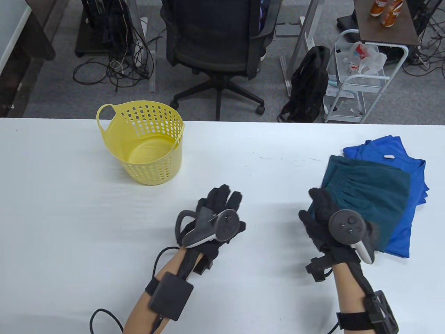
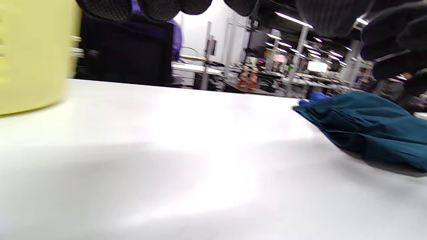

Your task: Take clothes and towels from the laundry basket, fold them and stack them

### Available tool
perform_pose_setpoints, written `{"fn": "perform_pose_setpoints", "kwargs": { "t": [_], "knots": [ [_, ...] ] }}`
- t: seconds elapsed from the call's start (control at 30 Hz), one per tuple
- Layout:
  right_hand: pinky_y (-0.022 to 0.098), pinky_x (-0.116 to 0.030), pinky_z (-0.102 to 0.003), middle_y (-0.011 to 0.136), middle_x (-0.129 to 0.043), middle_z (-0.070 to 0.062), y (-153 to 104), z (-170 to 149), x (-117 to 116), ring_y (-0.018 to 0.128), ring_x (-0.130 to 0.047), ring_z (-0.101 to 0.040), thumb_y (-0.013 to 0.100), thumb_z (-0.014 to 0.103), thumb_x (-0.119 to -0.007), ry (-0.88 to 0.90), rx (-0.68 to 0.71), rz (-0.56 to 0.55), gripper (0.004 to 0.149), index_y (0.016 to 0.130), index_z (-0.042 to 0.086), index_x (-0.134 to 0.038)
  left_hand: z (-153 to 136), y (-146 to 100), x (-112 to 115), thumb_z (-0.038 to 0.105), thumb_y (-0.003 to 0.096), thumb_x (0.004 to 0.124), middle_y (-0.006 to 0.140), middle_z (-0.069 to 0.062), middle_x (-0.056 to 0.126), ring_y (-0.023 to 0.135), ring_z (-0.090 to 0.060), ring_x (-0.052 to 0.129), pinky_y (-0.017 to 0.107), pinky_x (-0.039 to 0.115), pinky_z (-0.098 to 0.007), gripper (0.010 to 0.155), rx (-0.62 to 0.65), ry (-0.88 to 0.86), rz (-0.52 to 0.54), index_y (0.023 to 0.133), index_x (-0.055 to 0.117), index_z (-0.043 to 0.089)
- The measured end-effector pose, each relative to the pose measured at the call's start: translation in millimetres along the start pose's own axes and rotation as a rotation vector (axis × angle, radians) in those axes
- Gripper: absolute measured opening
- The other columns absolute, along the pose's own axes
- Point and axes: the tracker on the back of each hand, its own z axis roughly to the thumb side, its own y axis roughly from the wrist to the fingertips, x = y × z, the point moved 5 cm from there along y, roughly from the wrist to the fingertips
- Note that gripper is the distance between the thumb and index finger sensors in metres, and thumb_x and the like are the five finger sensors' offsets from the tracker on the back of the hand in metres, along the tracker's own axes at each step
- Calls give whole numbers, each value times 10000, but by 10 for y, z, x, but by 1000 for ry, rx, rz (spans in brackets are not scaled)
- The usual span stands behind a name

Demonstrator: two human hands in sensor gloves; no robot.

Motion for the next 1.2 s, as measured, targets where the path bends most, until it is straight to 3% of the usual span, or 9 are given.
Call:
{"fn": "perform_pose_setpoints", "kwargs": {
  "t": [0.17,0.27,0.33,0.4,0.5,0.57,0.8,1.2],
  "knots": [
    [641,-488,-799,1170,-372,-345,-137,390,-330,998,-454,-628,632,349,-694,-101,87,22,695,1169,25,-397,-509,-548,-116,627,505,701,1271,-293,274,1128,-547,432,745,556,-696,924,-144,-98,141,1226,313,196],
    [642,-467,-813,1183,-366,-318,-270,461,-523,1016,-427,-618,625,386,-693,-195,164,2,720,1173,38,-381,-791,-783,-33,618,498,715,1254,-322,212,1118,-579,364,739,520,-721,948,-224,-141,275,1224,287,183],
    [640,-459,-822,1188,-384,-302,-334,428,-660,1030,-425,-601,615,403,-706,-246,209,-27,727,1173,55,-398,-918,-815,86,632,504,690,1253,-310,182,1125,-567,334,744,512,-715,951,-238,-75,198,1220,248,189],
    [641,-446,-825,1190,-378,-291,-325,365,-793,1033,-408,-596,606,412,-710,-358,205,36,733,1170,63,-400,-986,-809,247,619,502,697,1253,-302,206,1125,-557,352,741,519,-713,940,-248,-53,182,1216,267,184],
    [643,-440,-825,1188,-373,-295,-327,313,-859,1032,-397,-600,604,419,-707,-354,206,51,737,1168,58,-398,-858,-699,567,614,500,697,1249,-302,181,1126,-555,322,744,508,-715,938,-186,-1,8,1215,258,194],
    [643,-441,-825,1186,-373,-301,-331,300,-886,1029,-398,-604,605,415,-706,-348,198,71,733,1168,56,-404,-721,-654,667,612,502,694,1252,-290,170,1130,-549,305,750,496,-714,932,-143,65,-34,1214,250,205],
    [643,-445,-821,1183,-383,-306,-355,361,-878,1022,-403,-612,605,412,-706,-377,218,65,723,1165,55,-421,-501,-606,709,608,501,697,1255,-286,170,1131,-550,302,752,483,-717,936,-82,156,-38,1214,243,204],
    [641,-450,-822,1181,-417,-303,-380,402,-935,1022,-423,-610,605,405,-708,-378,238,118,695,1158,60,-465,-560,-612,653,607,503,697,1242,-302,132,1110,-576,241,750,442,-727,960,-109,156,0,1213,206,188]
  ]
}}
